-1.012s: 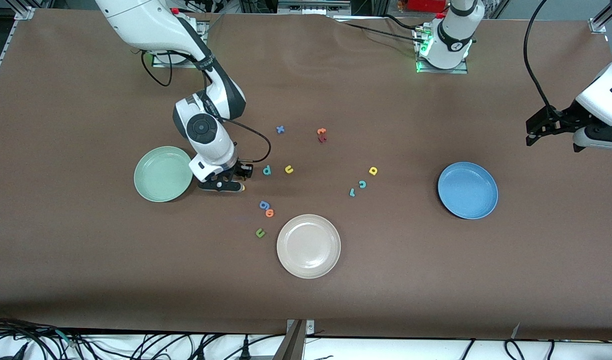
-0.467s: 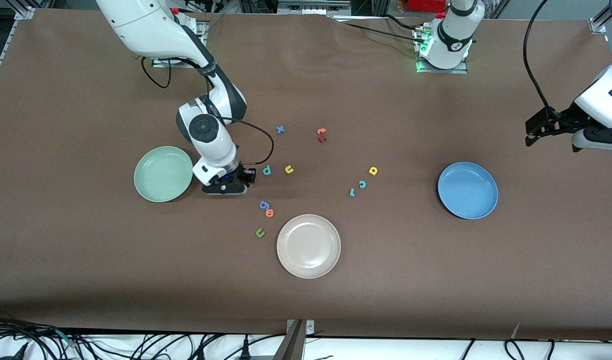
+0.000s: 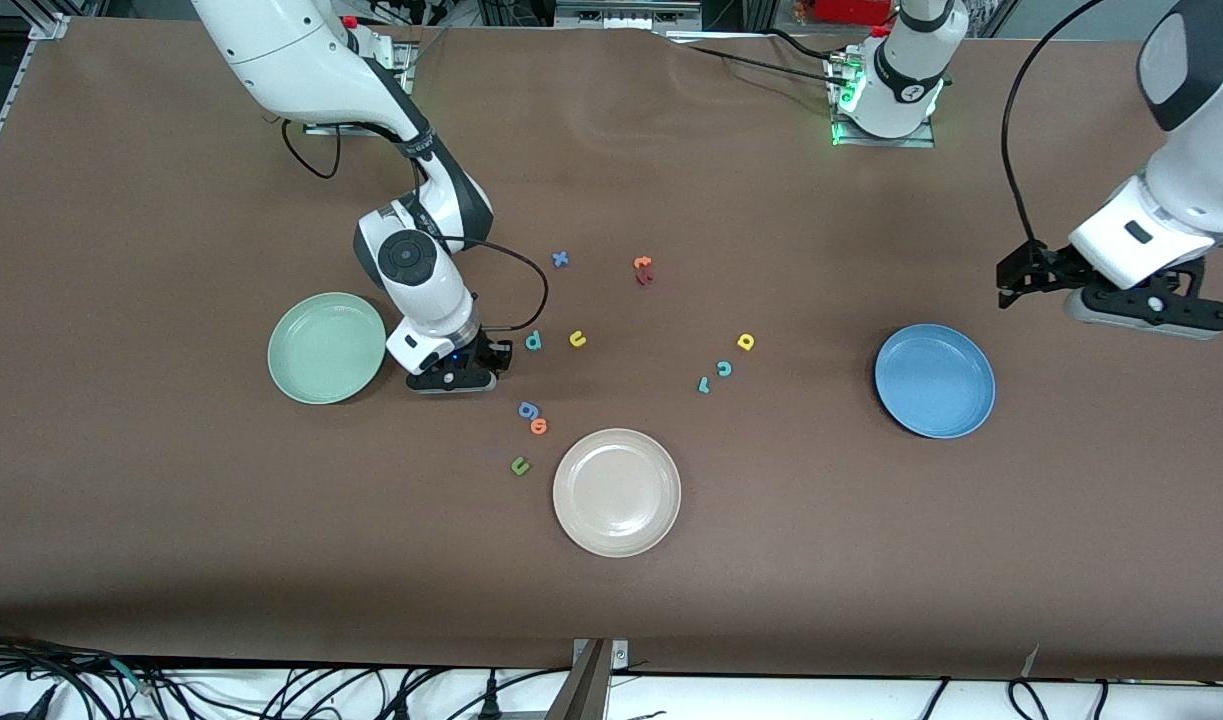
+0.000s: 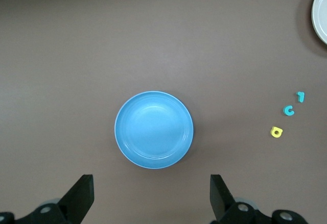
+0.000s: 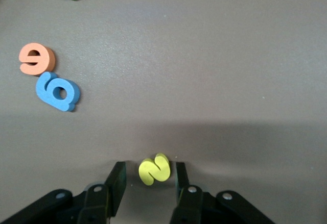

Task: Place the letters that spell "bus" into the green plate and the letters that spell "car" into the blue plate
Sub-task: 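Place the yellow 2 on the green plate while the left gripper reaches out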

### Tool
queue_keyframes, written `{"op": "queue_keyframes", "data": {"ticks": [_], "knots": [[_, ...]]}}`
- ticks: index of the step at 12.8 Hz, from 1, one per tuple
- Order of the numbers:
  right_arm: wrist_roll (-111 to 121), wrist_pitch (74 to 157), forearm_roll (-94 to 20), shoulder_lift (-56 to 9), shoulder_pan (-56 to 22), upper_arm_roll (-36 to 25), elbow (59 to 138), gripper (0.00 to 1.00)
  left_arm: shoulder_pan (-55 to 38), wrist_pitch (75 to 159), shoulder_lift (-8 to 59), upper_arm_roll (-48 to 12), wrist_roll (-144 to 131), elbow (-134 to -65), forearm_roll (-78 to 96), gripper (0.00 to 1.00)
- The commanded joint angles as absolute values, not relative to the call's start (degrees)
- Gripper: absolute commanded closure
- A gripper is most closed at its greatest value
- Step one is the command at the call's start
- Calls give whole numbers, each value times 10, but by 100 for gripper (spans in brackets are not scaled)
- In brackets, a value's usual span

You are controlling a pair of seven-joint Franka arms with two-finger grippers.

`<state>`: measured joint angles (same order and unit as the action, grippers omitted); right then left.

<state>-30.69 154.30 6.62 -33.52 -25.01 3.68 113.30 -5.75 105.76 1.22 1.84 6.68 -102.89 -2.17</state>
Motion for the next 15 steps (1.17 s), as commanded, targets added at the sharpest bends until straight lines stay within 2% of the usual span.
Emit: {"op": "queue_keyframes", "data": {"ticks": [1, 4, 5, 8, 9, 11, 13, 14, 15], "knots": [[-288, 1554, 76, -338, -249, 33, 1131, 57, -67, 1064, 4, 20, 68, -1059, -17, 0], [-288, 1556, 76, -348, -250, 33, 1131, 59, -83, 1070, 33, 1, 69, -1078, -17, 0], [-287, 1562, 77, -349, -250, 33, 1131, 65, -83, 1074, 38, -17, 68, -1082, -17, 0], [-281, 1562, 77, -348, -252, 34, 1131, 92, -85, 1130, 40, -47, 105, -1119, -17, 0], [-273, 1560, 77, -344, -252, 33, 1131, 97, -85, 1158, 45, -55, 121, -1135, -17, 0], [-271, 1545, 77, -328, -251, 33, 1131, 98, -85, 1215, 62, -85, 124, -1158, -17, 0], [-268, 1486, 77, -298, -250, 23, 1130, 97, -86, 1256, 84, -111, 126, -1170, -17, 1], [-250, 1455, 77, -280, -249, 13, 1130, 97, -87, 1265, 99, -121, 127, -1170, -17, 7], [-210, 1411, 77, -259, -249, -1, 1131, 97, -95, 1285, 119, -122, 127, -1170, -18, 7]]}}
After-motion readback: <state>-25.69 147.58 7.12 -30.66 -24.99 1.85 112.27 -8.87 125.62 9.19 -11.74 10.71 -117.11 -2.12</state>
